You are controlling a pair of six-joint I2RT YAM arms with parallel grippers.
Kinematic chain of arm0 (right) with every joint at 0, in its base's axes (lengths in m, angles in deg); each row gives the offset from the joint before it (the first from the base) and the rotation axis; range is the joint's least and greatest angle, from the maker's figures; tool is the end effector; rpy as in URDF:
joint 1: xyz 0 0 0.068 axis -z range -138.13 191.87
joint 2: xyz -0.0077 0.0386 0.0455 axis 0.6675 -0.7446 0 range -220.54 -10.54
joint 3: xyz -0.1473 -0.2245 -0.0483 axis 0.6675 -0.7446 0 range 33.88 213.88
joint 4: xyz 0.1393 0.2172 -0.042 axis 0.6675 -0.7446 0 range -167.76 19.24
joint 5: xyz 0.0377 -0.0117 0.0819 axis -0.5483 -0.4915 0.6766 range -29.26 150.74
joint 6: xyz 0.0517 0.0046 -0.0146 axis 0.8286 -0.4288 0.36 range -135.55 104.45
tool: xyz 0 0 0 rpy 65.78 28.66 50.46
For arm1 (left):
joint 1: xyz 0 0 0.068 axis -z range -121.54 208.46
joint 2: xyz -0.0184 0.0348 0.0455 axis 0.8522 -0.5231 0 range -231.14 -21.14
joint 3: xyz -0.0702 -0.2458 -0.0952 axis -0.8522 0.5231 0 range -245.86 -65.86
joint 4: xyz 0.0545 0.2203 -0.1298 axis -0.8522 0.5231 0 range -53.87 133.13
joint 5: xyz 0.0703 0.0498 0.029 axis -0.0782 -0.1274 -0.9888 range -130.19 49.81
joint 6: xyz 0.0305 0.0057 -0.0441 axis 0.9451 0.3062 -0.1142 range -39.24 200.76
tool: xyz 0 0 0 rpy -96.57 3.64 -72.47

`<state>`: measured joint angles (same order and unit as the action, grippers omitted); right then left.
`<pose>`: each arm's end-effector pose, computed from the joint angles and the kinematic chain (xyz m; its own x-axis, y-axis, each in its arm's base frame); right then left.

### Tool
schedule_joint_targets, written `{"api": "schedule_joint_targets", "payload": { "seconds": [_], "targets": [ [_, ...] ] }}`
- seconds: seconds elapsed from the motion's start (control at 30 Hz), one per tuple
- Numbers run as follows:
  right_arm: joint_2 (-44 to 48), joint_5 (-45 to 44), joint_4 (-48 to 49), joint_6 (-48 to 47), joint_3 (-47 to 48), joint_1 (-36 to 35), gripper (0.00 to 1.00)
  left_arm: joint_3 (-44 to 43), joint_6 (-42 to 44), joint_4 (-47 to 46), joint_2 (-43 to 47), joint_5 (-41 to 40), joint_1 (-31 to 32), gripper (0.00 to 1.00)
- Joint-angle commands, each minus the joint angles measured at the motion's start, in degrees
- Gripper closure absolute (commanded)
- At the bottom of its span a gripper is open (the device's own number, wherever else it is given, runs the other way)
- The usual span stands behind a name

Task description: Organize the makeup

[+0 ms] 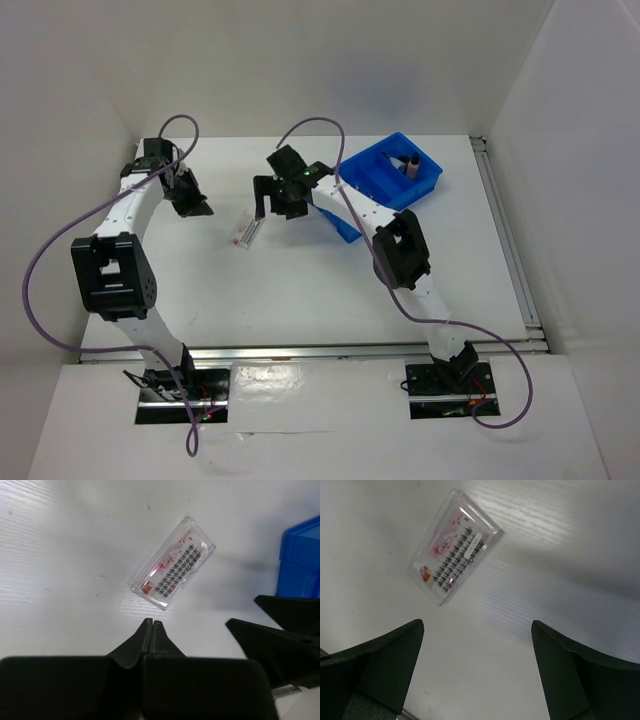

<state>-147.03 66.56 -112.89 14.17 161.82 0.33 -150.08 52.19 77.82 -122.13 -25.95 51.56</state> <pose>0.3959 0.3555 0.2335 -0.8538 -0.0976 -0.5114 -0.3278 0.8640 0.3823 0.3773 0.0368 0.2669 -0.7485 -0.5575 -0.3590 -0.3948 0.8097 -0.4342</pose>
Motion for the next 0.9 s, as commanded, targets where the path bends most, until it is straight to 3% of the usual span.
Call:
{"api": "schedule_joint_targets", "payload": {
  "seconds": [0.0, 0.13, 0.2, 0.27, 0.3, 0.37, 0.4, 0.47, 0.63, 0.87],
  "targets": [
    [-1.5, 0.5, 1.8, 1.9, 2.7, -2.9, 0.04, -2.4, 1.2, 2.0, 2.5, -0.2, -1.2, 1.0],
    [-3.1, 0.0, 1.8, 2.5, 4.2, -3.5, 0.04, -2.4, 1.2, 2.0, 3.6, -0.2, -1.2, 1.0],
    [-3.1, -0.8, 1.8, 2.5, 4.2, -3.5, 0.04, -1.9, 1.2, 1.5, 3.6, -1.4, -1.2, 0.91],
    [0.2, -0.8, 4.8, 2.5, -0.5, -3.5, 0.04, -1.9, 1.8, 1.5, 3.6, -2.8, -0.6, 0.77],
    [1.0, -0.8, 6.2, 2.5, -1.8, -3.5, 0.04, -1.9, 2.3, 2.0, 3.6, -4.0, -0.6, 0.61],
    [1.0, 0.0, 5.1, 2.5, -1.7, -2.9, 0.04, -2.6, 2.8, 2.0, 3.6, -5.1, 0.0, 0.41],
    [1.0, -0.5, 4.2, 3.1, -1.0, -2.9, 0.04, -2.6, 3.7, 2.0, 3.6, -6.0, 0.7, 0.22],
    [1.7, -1.1, 2.7, 3.1, -0.5, -2.9, 0.04, -3.8, 5.5, 2.0, 2.5, -6.5, 2.6, 0.09],
    [14.1, -4.1, 3.2, 0.1, -11.9, -2.9, 0.04, -12.1, 10.8, 7.9, -5.3, -18.4, 11.7, 0.0],
    [33.6, -13.9, -0.6, 2.0, -30.7, -2.4, 0.04, -17.6, 13.9, 9.8, -15.2, -22.1, 19.5, 0.0]
  ]
}}
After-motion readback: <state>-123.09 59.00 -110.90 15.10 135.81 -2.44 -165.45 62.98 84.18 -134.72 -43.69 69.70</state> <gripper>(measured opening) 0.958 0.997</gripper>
